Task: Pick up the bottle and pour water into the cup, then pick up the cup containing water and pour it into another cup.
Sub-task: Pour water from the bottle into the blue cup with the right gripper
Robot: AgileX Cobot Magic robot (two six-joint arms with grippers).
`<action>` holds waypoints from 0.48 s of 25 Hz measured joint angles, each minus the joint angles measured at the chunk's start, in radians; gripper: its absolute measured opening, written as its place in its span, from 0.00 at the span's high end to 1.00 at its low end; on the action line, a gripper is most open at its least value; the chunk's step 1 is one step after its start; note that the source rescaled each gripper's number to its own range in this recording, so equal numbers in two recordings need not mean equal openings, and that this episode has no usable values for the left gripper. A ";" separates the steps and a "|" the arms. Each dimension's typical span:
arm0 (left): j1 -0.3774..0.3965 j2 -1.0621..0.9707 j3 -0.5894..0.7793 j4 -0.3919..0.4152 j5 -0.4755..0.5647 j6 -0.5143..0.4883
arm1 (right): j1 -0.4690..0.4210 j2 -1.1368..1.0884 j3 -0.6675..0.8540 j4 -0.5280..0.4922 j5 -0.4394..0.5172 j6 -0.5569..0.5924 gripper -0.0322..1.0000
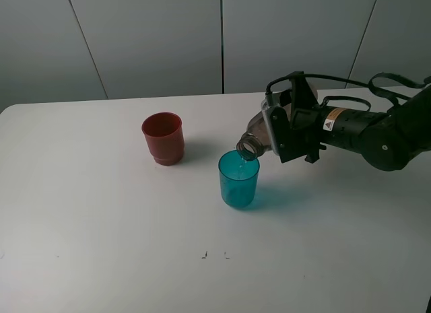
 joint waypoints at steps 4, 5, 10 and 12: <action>0.000 0.000 0.000 0.000 0.000 0.000 | 0.000 0.000 0.000 0.000 0.000 -0.004 0.95; 0.000 0.000 0.000 0.000 0.000 0.000 | 0.000 0.000 0.000 0.000 0.000 -0.006 0.95; 0.000 0.000 0.000 0.000 0.000 0.000 | 0.000 0.000 -0.013 0.000 0.000 -0.012 0.95; 0.000 0.000 0.000 0.000 0.000 0.000 | 0.000 0.000 -0.023 0.000 0.000 -0.016 0.95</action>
